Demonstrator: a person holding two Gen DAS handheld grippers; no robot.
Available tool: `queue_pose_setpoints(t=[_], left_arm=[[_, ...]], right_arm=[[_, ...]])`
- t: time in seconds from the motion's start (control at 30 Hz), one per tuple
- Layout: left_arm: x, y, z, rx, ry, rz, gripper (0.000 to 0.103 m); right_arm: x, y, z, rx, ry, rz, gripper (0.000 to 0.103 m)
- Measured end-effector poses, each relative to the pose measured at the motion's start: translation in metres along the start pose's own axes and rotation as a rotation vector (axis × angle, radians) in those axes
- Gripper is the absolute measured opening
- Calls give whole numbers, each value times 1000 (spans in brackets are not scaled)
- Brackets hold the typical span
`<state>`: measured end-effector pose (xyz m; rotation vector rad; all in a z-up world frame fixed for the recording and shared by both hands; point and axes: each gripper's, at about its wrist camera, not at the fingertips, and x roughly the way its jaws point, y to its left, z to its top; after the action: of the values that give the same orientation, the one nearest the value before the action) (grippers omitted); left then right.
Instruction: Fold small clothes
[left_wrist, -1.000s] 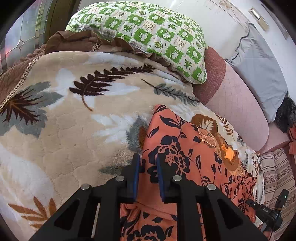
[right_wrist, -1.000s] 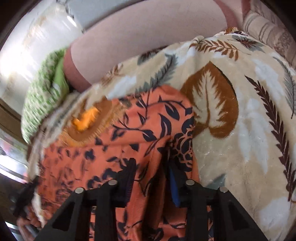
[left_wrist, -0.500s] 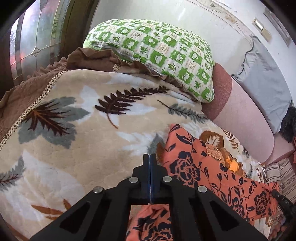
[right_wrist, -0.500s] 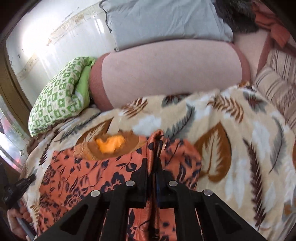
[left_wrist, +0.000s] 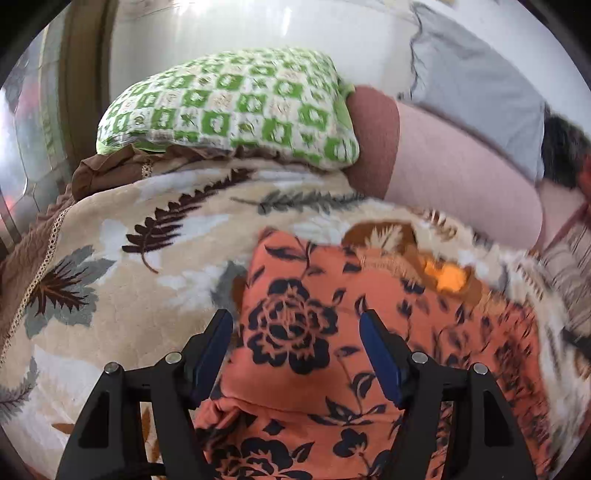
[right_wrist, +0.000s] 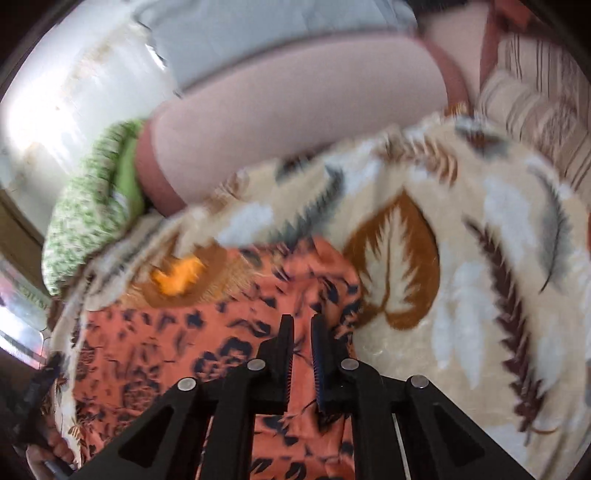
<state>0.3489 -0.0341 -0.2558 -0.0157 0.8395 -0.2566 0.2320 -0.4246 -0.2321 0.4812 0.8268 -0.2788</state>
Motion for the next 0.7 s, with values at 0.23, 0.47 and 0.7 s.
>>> queue_pose_setpoints(t=[0.23,0.47,0.7], left_arm=[[39,18,-19,-38,172,84,80],[5,32,-38,-159,126,61,87],[-133,1,-70,-192,-63,41,88]], right_arm=[[53,37,-38,-60,168,-16,12],[31,38,-54,-113,248,15,12],[-156,-26,-46,-150,-60,52,12]])
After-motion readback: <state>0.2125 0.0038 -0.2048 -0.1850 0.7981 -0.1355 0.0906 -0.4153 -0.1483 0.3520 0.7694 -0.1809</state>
